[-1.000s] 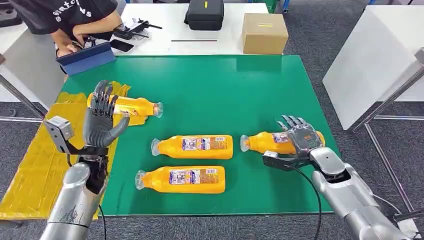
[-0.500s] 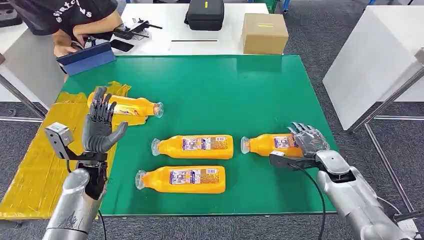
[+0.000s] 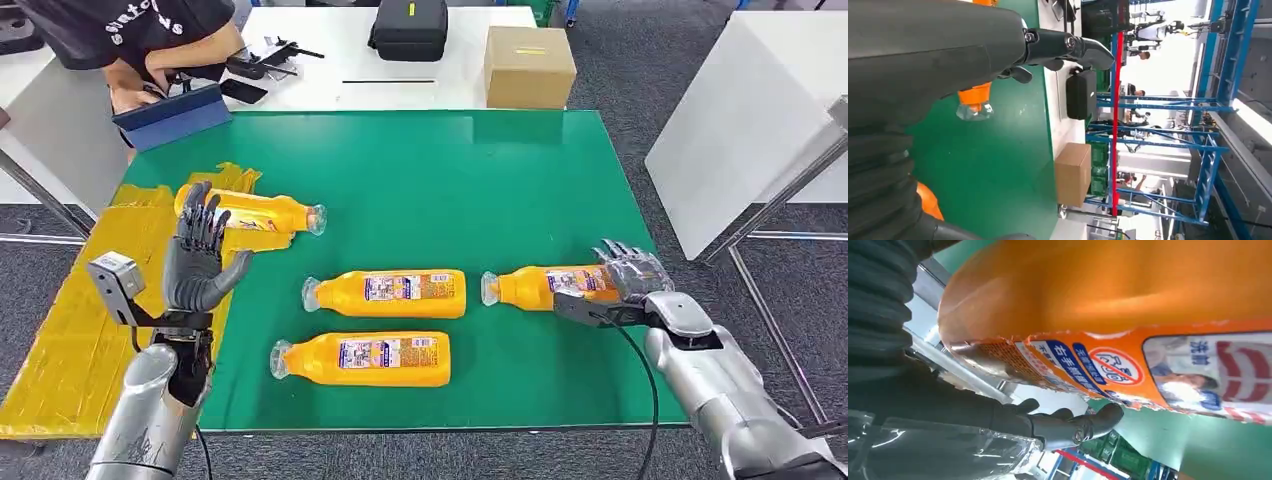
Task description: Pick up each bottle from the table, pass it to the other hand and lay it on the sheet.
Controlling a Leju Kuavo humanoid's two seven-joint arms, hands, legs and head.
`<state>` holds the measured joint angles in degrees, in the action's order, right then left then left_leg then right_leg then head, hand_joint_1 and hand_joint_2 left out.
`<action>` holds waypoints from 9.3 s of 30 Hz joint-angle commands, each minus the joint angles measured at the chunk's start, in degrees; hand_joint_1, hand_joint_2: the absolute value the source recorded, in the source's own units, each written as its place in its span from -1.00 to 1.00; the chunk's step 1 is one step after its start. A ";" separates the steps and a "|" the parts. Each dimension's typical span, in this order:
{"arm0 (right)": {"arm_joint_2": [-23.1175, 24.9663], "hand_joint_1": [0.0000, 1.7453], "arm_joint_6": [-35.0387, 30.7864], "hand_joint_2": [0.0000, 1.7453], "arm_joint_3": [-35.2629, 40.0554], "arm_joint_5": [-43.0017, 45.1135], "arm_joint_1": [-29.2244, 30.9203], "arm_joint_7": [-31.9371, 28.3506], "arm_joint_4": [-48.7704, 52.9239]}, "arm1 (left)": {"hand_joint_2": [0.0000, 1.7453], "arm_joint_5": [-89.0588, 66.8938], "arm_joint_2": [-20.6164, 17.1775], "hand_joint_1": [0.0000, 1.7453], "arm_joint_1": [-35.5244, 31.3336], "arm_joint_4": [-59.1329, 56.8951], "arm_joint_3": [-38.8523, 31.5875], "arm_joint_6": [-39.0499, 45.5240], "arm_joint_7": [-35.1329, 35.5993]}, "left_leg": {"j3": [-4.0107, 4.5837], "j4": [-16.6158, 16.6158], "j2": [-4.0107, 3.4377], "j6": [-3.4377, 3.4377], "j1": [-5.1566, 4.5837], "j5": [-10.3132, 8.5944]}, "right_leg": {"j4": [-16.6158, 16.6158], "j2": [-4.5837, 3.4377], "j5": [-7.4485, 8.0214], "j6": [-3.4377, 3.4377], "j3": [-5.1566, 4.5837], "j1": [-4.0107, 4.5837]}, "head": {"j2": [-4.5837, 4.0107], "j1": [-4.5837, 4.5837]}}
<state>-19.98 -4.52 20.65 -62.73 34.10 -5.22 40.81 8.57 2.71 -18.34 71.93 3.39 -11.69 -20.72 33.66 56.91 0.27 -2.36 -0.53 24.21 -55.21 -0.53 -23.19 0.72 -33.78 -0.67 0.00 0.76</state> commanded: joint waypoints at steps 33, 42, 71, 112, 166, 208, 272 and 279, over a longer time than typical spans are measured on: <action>4.27 0.94 5.83 1.00 4.60 5.43 7.25 -6.28 -12.19 | 1.00 1.53 -1.21 -1.00 2.17 0.82 -1.89 0.96 0.12 | -0.40 -0.03 -0.10 0.15 0.07 0.04 | 0.04 -0.05 -0.01 -0.07 0.31 0.00 | 0.00 0.00; 5.32 0.96 2.78 1.00 4.33 6.88 7.64 -5.18 -11.41 | 1.00 1.66 -1.50 -1.00 3.81 2.02 -2.15 1.13 0.31 | -0.33 -0.03 -0.13 0.13 0.06 0.03 | 0.03 -0.09 0.01 -0.05 0.25 0.00 | 0.00 0.00; 20.30 1.00 -22.82 1.00 -15.61 33.21 -9.18 -8.03 24.99 | 1.00 -1.73 1.17 -1.00 -3.67 0.44 4.20 1.78 4.72 | -0.03 0.03 0.11 0.20 0.08 0.04 | -0.06 0.16 -0.10 -0.07 0.03 0.11 | 0.00 0.00; 38.43 1.00 -26.18 1.00 0.29 43.85 11.26 -28.17 -13.24 | 1.00 2.26 6.90 -1.00 -19.20 -13.26 23.19 -1.02 13.81 | 0.07 0.01 -0.06 0.19 0.06 -0.02 | -0.06 -0.02 -0.03 -0.06 -0.09 0.10 | 0.00 0.02; 39.98 1.00 -32.67 1.00 30.03 63.17 11.29 -25.35 -13.65 | 1.00 16.68 10.04 -1.00 -19.59 -15.24 10.58 1.74 7.36 | 0.06 0.02 -0.02 0.23 0.11 -0.01 | -0.04 0.03 -0.05 -0.07 -0.07 0.15 | 0.00 0.02; 39.90 -1.00 -30.60 1.00 24.06 66.06 10.85 -31.57 -16.03 | 1.00 16.72 8.89 1.00 -17.83 -12.81 8.20 1.36 4.82 | -0.02 0.02 0.01 0.28 0.10 0.03 | -0.06 0.08 -0.10 -0.09 0.01 0.14 | 0.00 0.04; 13.40 -1.00 -13.00 1.00 -10.93 39.90 -25.69 -15.44 51.16 | 1.00 -76.03 -25.76 1.00 7.00 -8.82 7.29 42.04 -4.90 | 0.12 -0.06 0.00 0.28 0.08 0.06 | 0.01 -0.01 -0.13 -0.09 -0.18 0.11 | 0.00 0.04; 14.47 -1.00 -11.77 1.00 -11.65 38.31 -27.80 -14.68 52.78 | 1.00 -74.09 -24.74 1.00 6.73 -9.19 9.27 41.42 -4.96 | 0.12 -0.09 0.03 0.26 0.07 0.04 | 0.04 0.00 -0.12 -0.09 -0.20 0.11 | 0.00 0.02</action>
<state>-8.00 -17.38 11.41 -23.41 7.56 -20.72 92.45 -67.54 -23.98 -9.51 65.68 9.20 30.49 -25.94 33.93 56.88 0.23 -2.22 -0.47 24.21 -55.22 -0.64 -23.24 0.66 -34.13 -0.57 0.00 0.79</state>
